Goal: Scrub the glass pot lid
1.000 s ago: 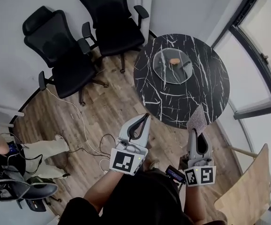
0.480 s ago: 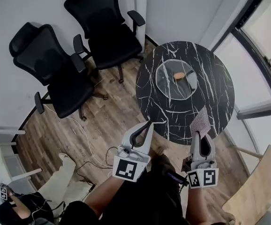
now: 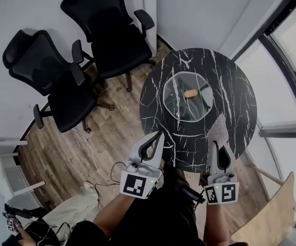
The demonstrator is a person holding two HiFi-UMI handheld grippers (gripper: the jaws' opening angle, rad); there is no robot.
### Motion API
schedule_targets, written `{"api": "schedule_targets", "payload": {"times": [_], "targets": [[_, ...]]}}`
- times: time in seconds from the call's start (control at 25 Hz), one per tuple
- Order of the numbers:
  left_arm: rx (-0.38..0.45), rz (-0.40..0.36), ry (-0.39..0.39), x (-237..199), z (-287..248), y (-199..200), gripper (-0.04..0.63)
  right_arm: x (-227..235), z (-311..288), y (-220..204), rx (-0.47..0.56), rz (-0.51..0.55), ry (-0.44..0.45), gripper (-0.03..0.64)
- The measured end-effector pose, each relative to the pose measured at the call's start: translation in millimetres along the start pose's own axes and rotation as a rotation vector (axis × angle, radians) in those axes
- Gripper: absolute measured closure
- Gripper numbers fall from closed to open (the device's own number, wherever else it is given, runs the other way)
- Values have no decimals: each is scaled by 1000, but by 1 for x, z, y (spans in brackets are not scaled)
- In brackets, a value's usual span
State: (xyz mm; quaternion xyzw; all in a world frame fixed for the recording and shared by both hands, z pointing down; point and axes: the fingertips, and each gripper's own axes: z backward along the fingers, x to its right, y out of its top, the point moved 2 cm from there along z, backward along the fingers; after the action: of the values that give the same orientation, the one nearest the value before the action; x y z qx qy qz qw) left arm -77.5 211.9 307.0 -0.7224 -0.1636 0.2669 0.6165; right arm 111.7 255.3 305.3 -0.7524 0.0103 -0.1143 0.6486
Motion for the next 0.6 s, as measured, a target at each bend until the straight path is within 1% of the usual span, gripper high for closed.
{"api": "schedule_targets", "payload": {"times": [0.16,0.28,0.44,0.6], "targets": [[44,7,46,2,-43,9,594,39,-29,9,3,12,23,554],[36,16,73,3,-68,7,594,65,-47,12,1,42,40,554],[38,-10,96,6,-92,6,594,93,-71,8,-14,73,73,554],[27,-2,102,4,-113,-2,594,113,-91,-4,-42,76,70,554]]}}
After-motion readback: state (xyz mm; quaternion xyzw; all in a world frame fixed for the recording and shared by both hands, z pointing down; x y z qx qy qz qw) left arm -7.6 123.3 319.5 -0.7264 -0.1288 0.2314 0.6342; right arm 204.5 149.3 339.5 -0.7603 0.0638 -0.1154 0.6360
